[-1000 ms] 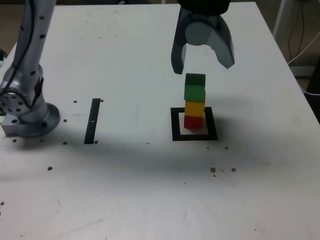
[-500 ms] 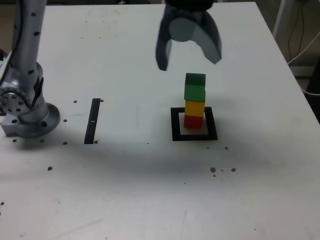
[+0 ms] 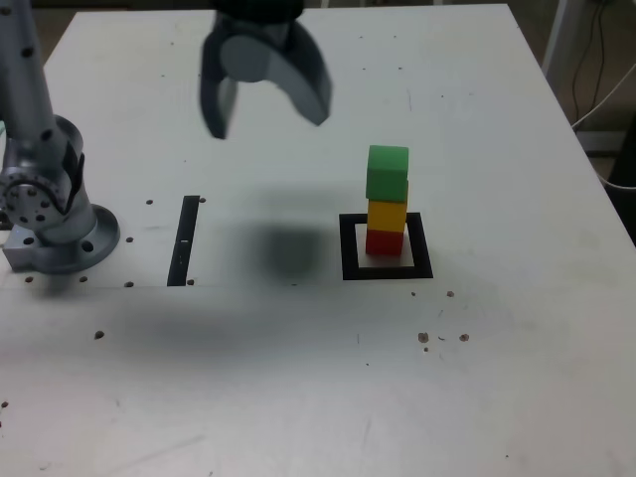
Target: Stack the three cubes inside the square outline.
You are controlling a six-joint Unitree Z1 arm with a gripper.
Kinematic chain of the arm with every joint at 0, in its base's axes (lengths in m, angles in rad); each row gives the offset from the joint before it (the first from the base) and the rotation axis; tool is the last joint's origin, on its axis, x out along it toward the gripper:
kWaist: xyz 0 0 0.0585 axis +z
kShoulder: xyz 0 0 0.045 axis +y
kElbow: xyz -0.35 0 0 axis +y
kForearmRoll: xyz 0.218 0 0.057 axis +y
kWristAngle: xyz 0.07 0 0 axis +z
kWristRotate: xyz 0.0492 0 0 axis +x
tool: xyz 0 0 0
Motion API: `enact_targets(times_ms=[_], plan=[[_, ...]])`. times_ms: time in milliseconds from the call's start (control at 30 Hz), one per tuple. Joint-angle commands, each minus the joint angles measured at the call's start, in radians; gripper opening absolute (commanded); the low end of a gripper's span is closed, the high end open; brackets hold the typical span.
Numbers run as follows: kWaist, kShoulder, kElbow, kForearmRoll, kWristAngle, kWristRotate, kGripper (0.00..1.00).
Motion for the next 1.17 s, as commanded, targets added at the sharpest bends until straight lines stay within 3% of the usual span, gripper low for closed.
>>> enact_targets(times_ms=[0, 333, 867, 1133], plan=[[0.004, -0.038, 0.06, -0.023, -0.005, -0.004, 0.98], [0.005, -0.126, 0.33, -0.181, -0.028, -0.019, 0.98], [0.005, -0.129, 0.616, -0.447, -0.068, -0.028, 0.98], [0.012, -0.122, 0.659, -0.494, -0.069, -0.029, 0.98]])
